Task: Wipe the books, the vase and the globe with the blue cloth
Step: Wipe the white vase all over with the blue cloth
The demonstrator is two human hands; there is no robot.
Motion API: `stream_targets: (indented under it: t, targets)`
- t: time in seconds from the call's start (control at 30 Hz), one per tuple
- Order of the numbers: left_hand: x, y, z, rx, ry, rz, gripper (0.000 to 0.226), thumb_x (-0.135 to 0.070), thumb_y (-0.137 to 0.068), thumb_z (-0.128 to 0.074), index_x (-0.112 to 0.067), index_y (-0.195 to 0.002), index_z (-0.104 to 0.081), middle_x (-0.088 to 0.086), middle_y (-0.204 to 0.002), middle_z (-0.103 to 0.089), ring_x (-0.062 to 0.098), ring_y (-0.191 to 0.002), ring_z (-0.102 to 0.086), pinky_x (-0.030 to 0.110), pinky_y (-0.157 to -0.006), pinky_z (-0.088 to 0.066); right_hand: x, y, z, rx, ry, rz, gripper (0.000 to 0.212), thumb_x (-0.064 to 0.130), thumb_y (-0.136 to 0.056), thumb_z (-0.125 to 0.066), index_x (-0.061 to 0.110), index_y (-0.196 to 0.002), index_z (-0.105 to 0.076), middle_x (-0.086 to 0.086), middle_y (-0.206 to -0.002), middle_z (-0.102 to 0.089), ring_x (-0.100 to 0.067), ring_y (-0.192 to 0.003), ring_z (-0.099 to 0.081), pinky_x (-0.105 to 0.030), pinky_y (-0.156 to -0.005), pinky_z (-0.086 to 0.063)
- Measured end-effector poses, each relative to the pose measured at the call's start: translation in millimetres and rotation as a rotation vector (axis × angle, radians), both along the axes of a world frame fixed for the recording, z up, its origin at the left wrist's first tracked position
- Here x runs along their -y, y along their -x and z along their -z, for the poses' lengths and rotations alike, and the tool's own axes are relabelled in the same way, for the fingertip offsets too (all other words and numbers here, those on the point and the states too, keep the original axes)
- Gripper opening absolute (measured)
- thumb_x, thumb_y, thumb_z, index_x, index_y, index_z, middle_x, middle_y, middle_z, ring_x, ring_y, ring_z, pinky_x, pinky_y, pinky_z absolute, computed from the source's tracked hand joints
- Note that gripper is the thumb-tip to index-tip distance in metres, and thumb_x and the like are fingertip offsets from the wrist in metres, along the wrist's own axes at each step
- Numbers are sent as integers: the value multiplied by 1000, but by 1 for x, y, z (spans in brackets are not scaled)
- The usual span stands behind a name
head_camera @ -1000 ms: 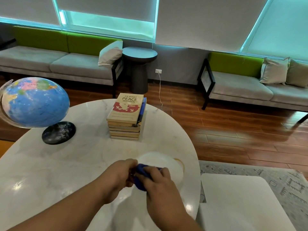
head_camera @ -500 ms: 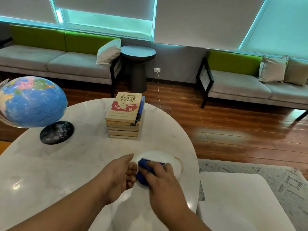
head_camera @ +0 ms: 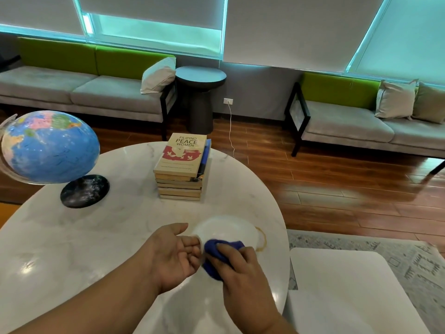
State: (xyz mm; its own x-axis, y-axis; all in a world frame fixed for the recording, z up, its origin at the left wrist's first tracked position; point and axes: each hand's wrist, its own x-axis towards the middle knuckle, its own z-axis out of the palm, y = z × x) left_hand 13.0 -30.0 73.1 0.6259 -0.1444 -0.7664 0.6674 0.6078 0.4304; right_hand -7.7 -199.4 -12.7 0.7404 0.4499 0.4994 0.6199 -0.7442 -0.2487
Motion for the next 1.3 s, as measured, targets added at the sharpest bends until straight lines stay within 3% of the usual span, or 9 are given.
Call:
stream_targets:
  t: [0.1,0.3,0.53,0.7,0.83,0.93,1.07,1.23,1.3]
  targets:
    - [-3,1,1,-3,7,-35,45,-28,-98,-37,12,-105,-57,11,-61,-52,15,-55,-36,24,-59,-28,19,5,18,44,8,-12,27,32,-92,-48,29,-104,-72,9,-120,-52,-20,-84,-43,-29,-66,-55]
    - [-4,-1,2,-18,26,-96,41,-26,-97,-37,10,-97,-56,12,-64,-52,15,-56,-40,23,-56,-30,12,7,21,-72,-170,141,45,23,-81,-47,31,-122,-64,12,-126,-50,-13,-92,-43,-22,-82,-47]
    - [0,-1,0,-29,17,-99,36,-26,-99,-37,5,-97,-55,12,-69,-50,17,-60,-41,24,-59,-33,10,3,21,1,-43,-38,33,24,-84,-51,31,-112,-67,9,-127,-52,-16,-89,-44,-24,-82,-46]
    - [0,5,8,8,-198,-38,29,-19,-100,-40,-3,-79,-53,11,-65,-50,19,-57,-48,26,-49,-46,23,-14,14,-380,-388,223,64,6,-87,-54,57,-125,-46,36,-126,-35,1,-109,-38,-11,-104,-29]
    - [8,11,12,111,-424,39,23,-15,-98,-49,2,-88,-61,12,-70,-50,18,-57,-47,28,-56,-42,10,-18,-10,-414,-265,109,59,3,-85,-53,40,-132,-52,31,-132,-33,-2,-114,-34,-3,-103,-18]
    - [3,11,17,223,-572,146,24,-18,-97,-52,-2,-82,-60,10,-65,-47,18,-58,-39,32,-61,-39,0,-9,-17,-382,-156,-21,60,9,-79,-46,38,-131,-54,18,-138,-39,-7,-111,-36,-5,-100,-20]
    - [-13,15,23,370,-846,334,36,-26,-96,-54,-10,-64,-47,4,-54,-41,18,-56,-33,30,-62,-31,16,-14,-5,-533,-452,111,63,-1,-83,-51,48,-122,-56,34,-128,-38,13,-117,-36,-4,-105,-20]
    - [-32,25,32,435,-974,452,45,-29,-91,-61,-18,-52,-41,1,-53,-41,12,-49,-35,28,-56,-27,38,-21,20,-857,-677,383,51,-1,-90,-51,43,-114,-60,25,-117,-47,-8,-113,-52,-24,-104,-39]
    - [-34,25,35,470,-1057,476,44,-28,-91,-62,-17,-52,-43,-1,-51,-43,9,-47,-37,27,-54,-29,33,-16,16,-837,-687,337,51,-2,-90,-53,41,-116,-60,25,-118,-46,-1,-113,-51,-16,-102,-37]
